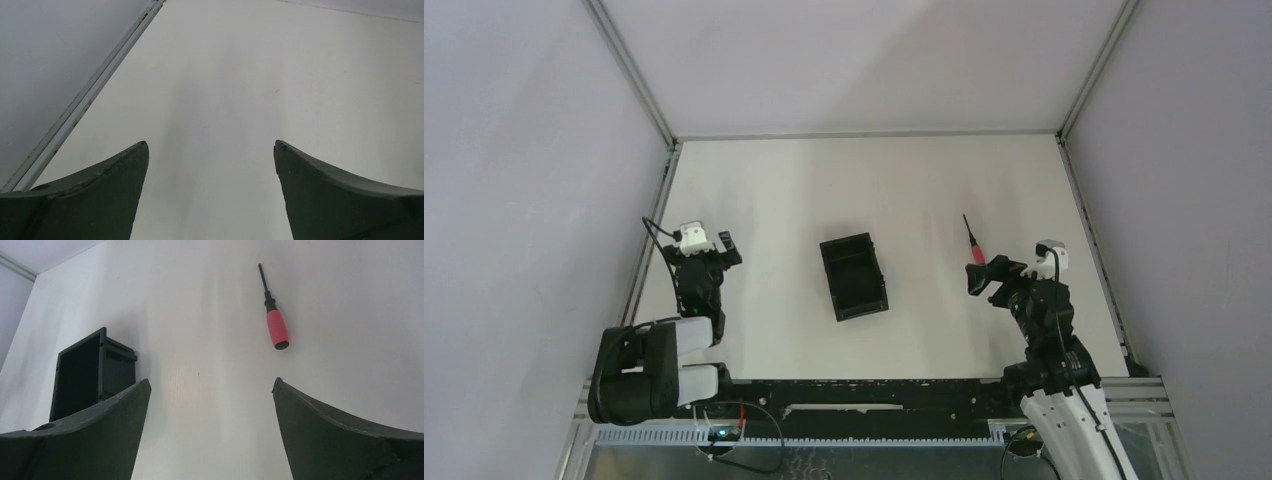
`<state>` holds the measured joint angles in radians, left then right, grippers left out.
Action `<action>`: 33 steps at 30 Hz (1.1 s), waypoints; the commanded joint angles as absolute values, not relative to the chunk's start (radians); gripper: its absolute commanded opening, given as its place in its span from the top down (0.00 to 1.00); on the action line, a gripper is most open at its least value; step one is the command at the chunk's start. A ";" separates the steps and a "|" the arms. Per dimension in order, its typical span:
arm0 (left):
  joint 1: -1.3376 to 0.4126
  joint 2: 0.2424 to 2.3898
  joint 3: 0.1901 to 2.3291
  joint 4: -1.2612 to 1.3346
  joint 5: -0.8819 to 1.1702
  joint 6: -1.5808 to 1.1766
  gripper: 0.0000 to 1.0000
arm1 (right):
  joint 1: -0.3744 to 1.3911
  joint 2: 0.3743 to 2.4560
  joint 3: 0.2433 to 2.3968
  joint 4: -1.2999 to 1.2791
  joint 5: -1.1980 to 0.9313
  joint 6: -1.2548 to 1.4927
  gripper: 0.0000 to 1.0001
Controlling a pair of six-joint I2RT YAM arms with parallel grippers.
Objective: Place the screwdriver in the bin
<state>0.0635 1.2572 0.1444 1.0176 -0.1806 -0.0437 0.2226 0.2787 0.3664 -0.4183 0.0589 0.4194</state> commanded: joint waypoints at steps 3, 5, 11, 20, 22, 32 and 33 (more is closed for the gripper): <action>0.058 1.258 0.192 1.058 -0.184 -0.026 0.00 | 0.218 0.253 0.396 -0.361 0.057 0.423 0.00; 0.058 1.258 0.193 1.058 -0.183 -0.025 0.00 | 0.219 0.265 0.422 -0.281 -0.031 0.372 0.00; 0.059 1.259 0.192 1.058 -0.184 -0.027 0.00 | 0.214 0.669 0.809 -0.345 -0.001 0.245 0.00; 0.059 1.258 0.193 1.059 -0.183 -0.026 0.00 | 0.137 1.443 1.445 -0.827 0.062 0.112 0.00; 0.058 1.258 0.192 1.058 -0.184 -0.026 0.00 | 0.121 1.582 1.491 -0.878 0.069 0.087 0.03; 0.058 1.258 0.193 1.058 -0.183 -0.026 0.00 | 0.077 1.897 1.382 -0.815 -0.035 0.053 0.18; 0.058 1.259 0.192 1.058 -0.184 -0.026 0.00 | 0.077 1.913 1.368 -0.805 -0.029 0.056 0.20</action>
<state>0.0635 1.2572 0.1440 1.0183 -0.1806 -0.0437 0.0807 1.8893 1.3930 -0.8143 0.0074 0.0776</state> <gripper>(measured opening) 0.996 0.826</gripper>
